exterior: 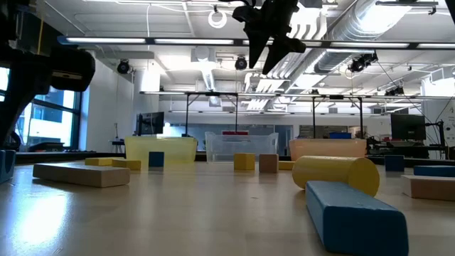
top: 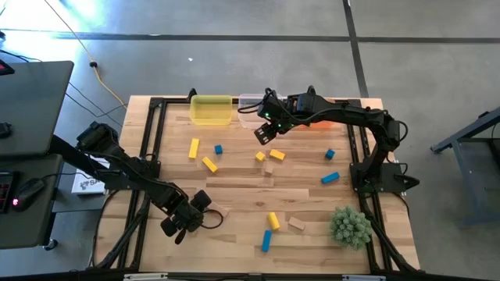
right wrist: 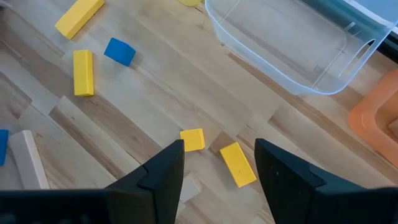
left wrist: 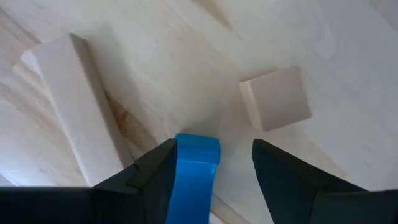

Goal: Sort & place blocks by color
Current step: Put the blue block into the yellow bin

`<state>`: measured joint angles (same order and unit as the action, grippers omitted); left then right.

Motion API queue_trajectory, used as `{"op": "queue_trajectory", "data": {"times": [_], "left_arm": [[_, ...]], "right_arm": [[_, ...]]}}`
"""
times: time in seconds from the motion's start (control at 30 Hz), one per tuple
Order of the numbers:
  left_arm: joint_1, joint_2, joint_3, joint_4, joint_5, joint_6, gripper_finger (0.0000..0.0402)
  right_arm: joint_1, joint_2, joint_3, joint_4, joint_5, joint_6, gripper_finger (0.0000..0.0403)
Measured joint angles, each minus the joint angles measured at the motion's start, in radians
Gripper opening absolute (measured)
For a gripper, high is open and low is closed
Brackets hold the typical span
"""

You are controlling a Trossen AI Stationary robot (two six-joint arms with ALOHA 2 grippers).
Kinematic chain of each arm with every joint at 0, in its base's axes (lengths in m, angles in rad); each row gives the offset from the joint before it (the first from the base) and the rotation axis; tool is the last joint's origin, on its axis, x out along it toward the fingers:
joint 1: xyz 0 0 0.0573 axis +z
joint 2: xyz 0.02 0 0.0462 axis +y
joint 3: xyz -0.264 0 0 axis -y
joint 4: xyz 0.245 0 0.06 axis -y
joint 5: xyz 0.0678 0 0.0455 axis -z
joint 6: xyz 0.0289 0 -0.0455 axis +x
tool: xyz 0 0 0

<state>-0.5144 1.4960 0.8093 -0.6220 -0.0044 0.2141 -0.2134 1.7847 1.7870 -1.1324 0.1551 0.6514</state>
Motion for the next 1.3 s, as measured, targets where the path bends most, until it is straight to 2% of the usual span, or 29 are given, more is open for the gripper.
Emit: {"op": "queue_trajectory", "data": {"times": [0.13,0.43,0.83,0.93,1.13,1.3], "left_arm": [[0.005,0.000,0.000,0.000,-0.048,-0.001,0.0200],[0.005,0.048,-0.011,0.026,-0.002,-0.001,0.0200],[0.003,0.103,-0.011,0.054,-0.034,-0.051,0.0197],[0.003,0.103,-0.010,0.056,-0.036,-0.063,0.0179],[0.003,0.101,-0.010,0.059,-0.036,-0.064,0.0114],[0.003,0.099,-0.010,0.058,-0.036,-0.078,0.0108]], "right_arm": [[0.000,0.000,0.000,0.000,0.000,0.004,0.0185],[0.000,0.000,0.000,0.000,0.000,0.004,0.0185],[0.000,0.001,0.000,-0.001,-0.001,0.004,0.0185],[0.000,0.001,0.000,0.000,0.000,0.004,0.0185],[0.000,0.001,0.000,-0.001,-0.001,0.026,0.0185],[0.009,0.001,0.000,-0.001,0.004,0.049,0.0185]]}}
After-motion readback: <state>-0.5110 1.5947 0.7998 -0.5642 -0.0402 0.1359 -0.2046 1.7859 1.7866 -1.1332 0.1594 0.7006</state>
